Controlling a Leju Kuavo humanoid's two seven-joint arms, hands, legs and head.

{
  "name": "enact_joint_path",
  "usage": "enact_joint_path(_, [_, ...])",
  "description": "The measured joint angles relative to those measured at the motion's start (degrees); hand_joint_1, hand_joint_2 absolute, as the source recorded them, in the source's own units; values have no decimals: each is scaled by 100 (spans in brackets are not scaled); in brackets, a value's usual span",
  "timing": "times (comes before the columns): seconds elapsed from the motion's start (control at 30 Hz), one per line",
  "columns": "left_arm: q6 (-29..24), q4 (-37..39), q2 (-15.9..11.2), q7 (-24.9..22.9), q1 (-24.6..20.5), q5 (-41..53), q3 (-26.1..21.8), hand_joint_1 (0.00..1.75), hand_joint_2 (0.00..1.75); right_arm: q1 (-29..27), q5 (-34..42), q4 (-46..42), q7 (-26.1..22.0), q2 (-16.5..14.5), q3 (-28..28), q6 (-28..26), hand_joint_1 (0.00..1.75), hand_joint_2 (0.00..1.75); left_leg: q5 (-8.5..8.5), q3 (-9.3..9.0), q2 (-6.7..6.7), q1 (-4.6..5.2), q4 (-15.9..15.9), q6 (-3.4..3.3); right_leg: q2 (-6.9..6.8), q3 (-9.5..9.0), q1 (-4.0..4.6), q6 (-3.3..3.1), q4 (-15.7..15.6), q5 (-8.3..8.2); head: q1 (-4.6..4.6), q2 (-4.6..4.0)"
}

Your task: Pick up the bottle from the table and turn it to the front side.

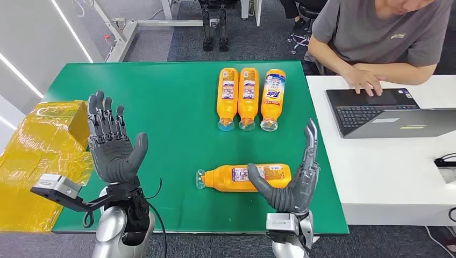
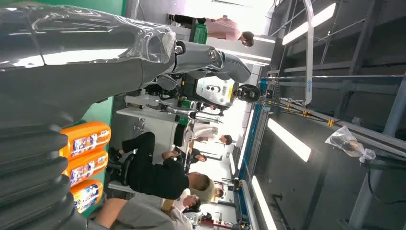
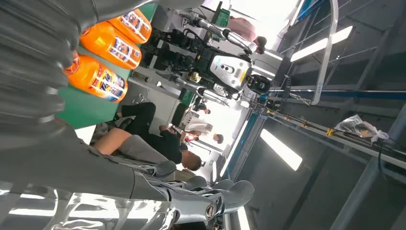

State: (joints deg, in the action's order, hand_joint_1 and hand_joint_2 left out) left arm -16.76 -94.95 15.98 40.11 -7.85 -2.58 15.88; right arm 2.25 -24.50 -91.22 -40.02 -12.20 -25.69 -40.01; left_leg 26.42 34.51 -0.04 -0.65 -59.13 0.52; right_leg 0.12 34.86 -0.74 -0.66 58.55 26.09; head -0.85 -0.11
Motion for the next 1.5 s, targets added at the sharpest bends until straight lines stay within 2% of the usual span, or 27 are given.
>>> enact_joint_path(0.23, [-54, -3, -2, 0, 9, -2, -1, 0, 175, 3, 121, 155, 1, 61, -56, 0, 0, 175, 0, 0, 0, 0, 0, 0, 0, -1, 0, 0, 0, 0, 0, 0])
enact_joint_path(0.33, [-31, -32, -12, 0, 67, -1, -1, 0, 175, 29, -13, 401, 212, 214, -123, 25, 0, 175, 0, 1, 0, 0, 0, 0, 0, -1, 0, 0, 0, 0, -1, 0])
enact_joint_path(0.47, [42, -51, -18, 0, 124, 14, -2, 0, 175, 163, -614, 652, 1109, 524, -274, 405, 0, 175, 0, 1, -2, 1, 0, 0, -3, -2, 0, 1, -1, -1, 0, 0])
enact_joint_path(0.6, [141, -104, -27, 0, 178, 37, -9, 0, 175, 416, -1639, 805, 2269, 902, -437, 1380, 0, 175, -1, 1, -2, 1, -3, -2, -4, -2, -1, 1, -1, -2, 0, 0])
enact_joint_path(0.67, [165, -137, -31, 0, 196, 45, -16, 0, 175, 541, -1986, 850, 2610, 1050, -484, 1780, 0, 175, -1, 2, -4, 1, -4, -2, -8, -3, -1, 1, -1, -2, 0, 0])
enact_joint_path(0.77, [161, -178, -42, 0, 223, 52, -30, 0, 175, 782, -2315, 935, 2880, 1256, -507, 2451, 0, 175, -2, 2, -3, 1, -4, -3, -7, -3, -1, 0, 0, -3, -1, 0])
enact_joint_path(0.9, [130, -214, -48, 0, 242, 38, -55, 0, 175, 1232, -2518, 1225, 2895, 1441, -532, 3147, 0, 175, -2, 0, -2, 0, -4, -3, -5, -3, -1, -1, 0, -5, 0, 0])
enact_joint_path(1.1, [-21, -236, -48, 0, 208, -18, -73, 0, 175, 2172, -2787, 2022, 3001, 1547, -687, 3782, 0, 175, -8, -2, 1, 0, -6, -4, -2, -4, -1, 0, 1, -8, -1, 0])
enact_joint_path(1.3, [-21, -236, -48, 0, 167, -89, -86, 0, 175, 2852, -2746, 2602, 2965, 1627, -825, 4321, 0, 175, -9, -1, -1, 1, -7, -6, -3, -4, -1, 0, 1, -8, -1, 0])
enact_joint_path(1.5, [233, -185, -45, 0, 143, -191, -88, 0, 175, 3508, -2545, 3372, 2842, 1796, -1253, 5037, 0, 175, -9, -1, -2, 1, -10, -6, -4, -3, -1, 0, 0, -8, -1, 0])
